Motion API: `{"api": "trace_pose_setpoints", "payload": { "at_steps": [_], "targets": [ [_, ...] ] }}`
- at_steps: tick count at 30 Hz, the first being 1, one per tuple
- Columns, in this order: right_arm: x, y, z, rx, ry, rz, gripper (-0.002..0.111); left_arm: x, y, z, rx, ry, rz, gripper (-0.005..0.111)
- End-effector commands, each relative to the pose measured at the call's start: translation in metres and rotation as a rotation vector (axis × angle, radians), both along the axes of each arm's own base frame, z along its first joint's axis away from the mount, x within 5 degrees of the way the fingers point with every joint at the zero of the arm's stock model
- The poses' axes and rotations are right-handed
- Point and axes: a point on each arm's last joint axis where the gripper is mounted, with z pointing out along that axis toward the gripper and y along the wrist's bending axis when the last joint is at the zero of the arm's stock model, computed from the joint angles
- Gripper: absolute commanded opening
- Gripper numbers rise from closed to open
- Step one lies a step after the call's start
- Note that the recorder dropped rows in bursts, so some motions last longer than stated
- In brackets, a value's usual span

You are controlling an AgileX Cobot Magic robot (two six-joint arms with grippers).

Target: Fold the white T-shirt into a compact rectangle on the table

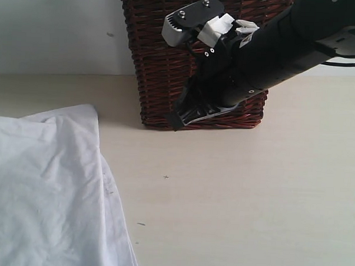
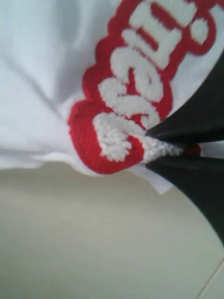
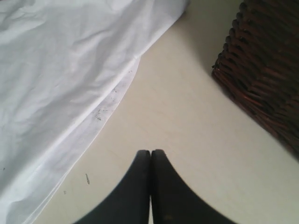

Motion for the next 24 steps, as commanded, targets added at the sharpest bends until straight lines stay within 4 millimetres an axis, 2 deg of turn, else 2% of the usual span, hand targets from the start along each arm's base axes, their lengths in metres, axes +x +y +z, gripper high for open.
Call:
{"api": "trace_pose_setpoints", "payload": {
  "at_steps": [1, 7, 10, 12, 14, 17, 19, 20, 21, 24],
  "targets": [
    [0.000, -0.002, 0.002, 0.001, -0.010, 0.002, 0.000, -0.033, -0.021, -0.012, 0.018, 0.167, 0.005, 0.000],
    [0.000, -0.002, 0.002, -0.005, -0.019, 0.014, 0.000, -0.093, -0.031, -0.054, 0.038, 0.460, -0.010, 0.000],
    [-0.001, -0.002, 0.002, -0.006, -0.018, 0.014, 0.000, -0.104, -0.032, -0.066, 0.060, 0.473, 0.008, 0.000],
    [-0.001, -0.002, 0.001, -0.009, -0.010, 0.018, 0.000, -0.102, -0.032, -0.068, 0.065, 0.422, 0.068, 0.006],
    [-0.001, -0.002, 0.001, -0.010, -0.009, 0.019, 0.000, -0.098, -0.031, -0.067, 0.065, 0.372, 0.132, 0.018],
    [-0.001, -0.002, 0.001, -0.010, -0.010, 0.021, 0.000, -0.086, -0.029, -0.059, 0.072, 0.267, 0.205, 0.053],
    [-0.001, -0.002, 0.002, -0.009, -0.014, 0.019, 0.000, -0.080, -0.027, -0.052, 0.074, 0.208, 0.243, 0.073],
    [-0.001, -0.002, 0.002, -0.008, -0.016, 0.018, 0.000, -0.077, -0.026, -0.048, 0.078, 0.181, 0.258, 0.079],
    [-0.001, -0.002, 0.002, -0.008, -0.016, 0.018, 0.000, -0.075, -0.025, -0.043, 0.084, 0.159, 0.265, 0.080],
    [-0.001, -0.002, 0.002, -0.008, -0.017, 0.017, 0.000, -0.068, -0.022, -0.022, 0.106, 0.085, 0.263, 0.074]
  ]
}}
